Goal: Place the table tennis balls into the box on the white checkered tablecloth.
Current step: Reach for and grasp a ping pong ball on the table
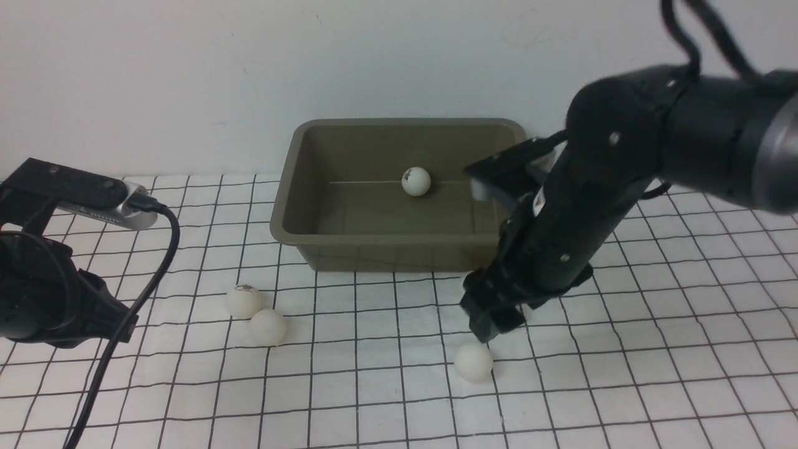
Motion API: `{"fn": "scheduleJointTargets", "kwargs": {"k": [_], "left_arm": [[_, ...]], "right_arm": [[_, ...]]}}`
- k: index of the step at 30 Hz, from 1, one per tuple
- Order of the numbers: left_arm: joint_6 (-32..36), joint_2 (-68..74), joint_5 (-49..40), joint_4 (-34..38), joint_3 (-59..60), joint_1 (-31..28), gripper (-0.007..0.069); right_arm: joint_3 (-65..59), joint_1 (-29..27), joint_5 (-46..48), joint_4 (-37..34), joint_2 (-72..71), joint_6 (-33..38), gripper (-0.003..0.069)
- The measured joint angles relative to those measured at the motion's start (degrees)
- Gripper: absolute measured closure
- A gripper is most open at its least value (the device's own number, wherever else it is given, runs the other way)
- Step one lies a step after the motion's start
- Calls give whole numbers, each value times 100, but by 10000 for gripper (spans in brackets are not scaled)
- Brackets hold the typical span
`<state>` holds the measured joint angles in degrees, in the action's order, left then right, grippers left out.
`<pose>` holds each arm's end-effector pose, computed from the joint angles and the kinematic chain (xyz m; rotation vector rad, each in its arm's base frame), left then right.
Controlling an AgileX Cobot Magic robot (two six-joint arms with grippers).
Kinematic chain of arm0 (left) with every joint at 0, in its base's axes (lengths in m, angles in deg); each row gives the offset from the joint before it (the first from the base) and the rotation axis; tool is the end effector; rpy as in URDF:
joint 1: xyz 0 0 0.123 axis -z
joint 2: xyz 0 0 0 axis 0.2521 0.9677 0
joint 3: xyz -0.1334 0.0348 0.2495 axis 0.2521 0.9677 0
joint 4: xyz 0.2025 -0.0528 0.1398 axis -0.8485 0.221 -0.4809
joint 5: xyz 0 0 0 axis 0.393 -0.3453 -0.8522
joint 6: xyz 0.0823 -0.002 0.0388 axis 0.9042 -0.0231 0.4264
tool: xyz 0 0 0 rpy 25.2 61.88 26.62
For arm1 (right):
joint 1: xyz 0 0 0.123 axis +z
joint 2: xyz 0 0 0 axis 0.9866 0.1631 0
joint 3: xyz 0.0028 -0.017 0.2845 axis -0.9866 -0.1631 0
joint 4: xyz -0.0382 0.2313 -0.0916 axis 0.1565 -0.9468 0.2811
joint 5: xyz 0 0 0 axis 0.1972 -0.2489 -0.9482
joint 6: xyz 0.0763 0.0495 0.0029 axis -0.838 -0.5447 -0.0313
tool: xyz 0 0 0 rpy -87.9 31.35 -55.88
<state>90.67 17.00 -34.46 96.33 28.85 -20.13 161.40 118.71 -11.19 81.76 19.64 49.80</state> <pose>0.2296 -0.0004 0.2712 0.3894 2.5793 -0.1820 0.2921 0.2280 0.2228 -0.9698 2.7861 0.0824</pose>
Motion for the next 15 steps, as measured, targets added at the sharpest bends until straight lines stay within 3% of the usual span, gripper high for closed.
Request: {"fn": "scheduleJointTargets", "kwargs": {"k": [4,15], "left_arm": [[0,0,-32,0,0,0,594],[0,0,-128,0,0,0,594]], "right_arm": [[65,220,-152,684,304,-514,127],[67,220,-245,730,536,-581,127]]}}
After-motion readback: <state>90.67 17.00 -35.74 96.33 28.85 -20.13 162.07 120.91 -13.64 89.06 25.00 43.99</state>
